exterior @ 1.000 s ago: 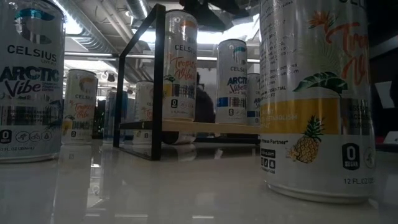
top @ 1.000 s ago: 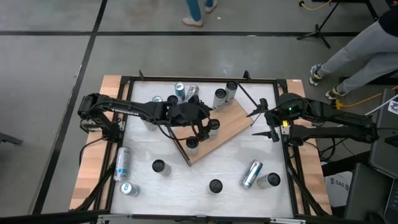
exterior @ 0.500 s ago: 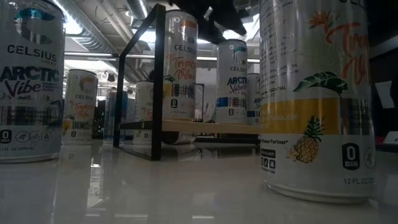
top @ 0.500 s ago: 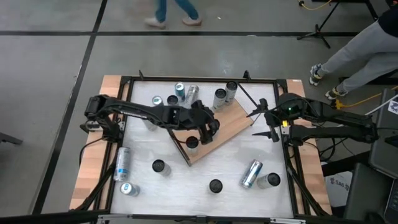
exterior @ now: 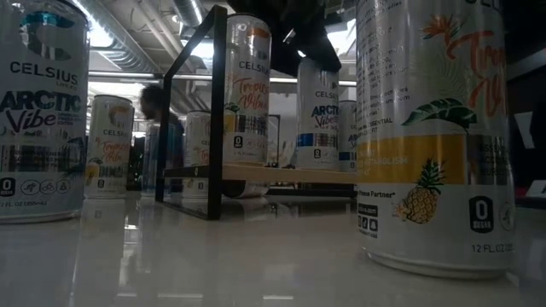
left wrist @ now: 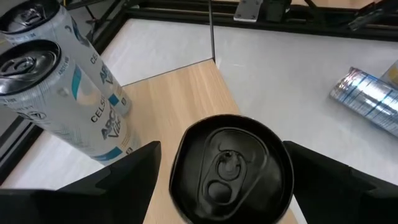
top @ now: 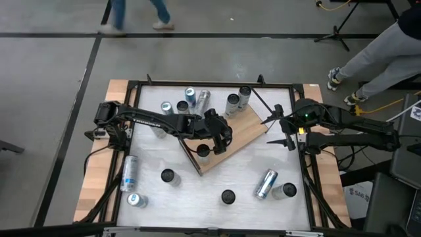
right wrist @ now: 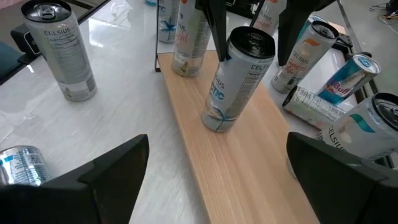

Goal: Place canned beverage on shelf
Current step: Put the white blue soda can on the shelf

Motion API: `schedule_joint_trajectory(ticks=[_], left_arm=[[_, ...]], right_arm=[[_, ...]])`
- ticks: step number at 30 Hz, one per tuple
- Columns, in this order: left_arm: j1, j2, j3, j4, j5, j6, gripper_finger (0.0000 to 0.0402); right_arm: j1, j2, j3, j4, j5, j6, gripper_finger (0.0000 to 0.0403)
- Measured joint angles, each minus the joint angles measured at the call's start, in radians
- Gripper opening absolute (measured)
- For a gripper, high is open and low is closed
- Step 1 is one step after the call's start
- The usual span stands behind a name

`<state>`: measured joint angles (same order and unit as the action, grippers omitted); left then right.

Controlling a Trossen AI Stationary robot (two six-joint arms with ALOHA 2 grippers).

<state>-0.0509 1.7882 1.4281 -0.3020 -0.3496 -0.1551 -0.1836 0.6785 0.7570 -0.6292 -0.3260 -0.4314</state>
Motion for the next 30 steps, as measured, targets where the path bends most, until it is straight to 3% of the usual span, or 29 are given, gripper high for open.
schedule_joint_trajectory(ticks=[12,24,30], left_arm=[[-0.003,0.0,0.0,-0.001,0.0,0.0,0.0318],[-0.003,0.0,0.0,-0.003,0.0,0.0,0.0244],[0.012,0.0,0.0,0.005,0.001,-0.002,0.0237]], right_arm=[[0.0,0.0,0.0,0.0,0.0,0.0,0.037],[0.0,0.0,0.0,0.0,0.0,0.0,0.037],[0.0,0.0,0.0,0.0,0.0,0.0,0.037]])
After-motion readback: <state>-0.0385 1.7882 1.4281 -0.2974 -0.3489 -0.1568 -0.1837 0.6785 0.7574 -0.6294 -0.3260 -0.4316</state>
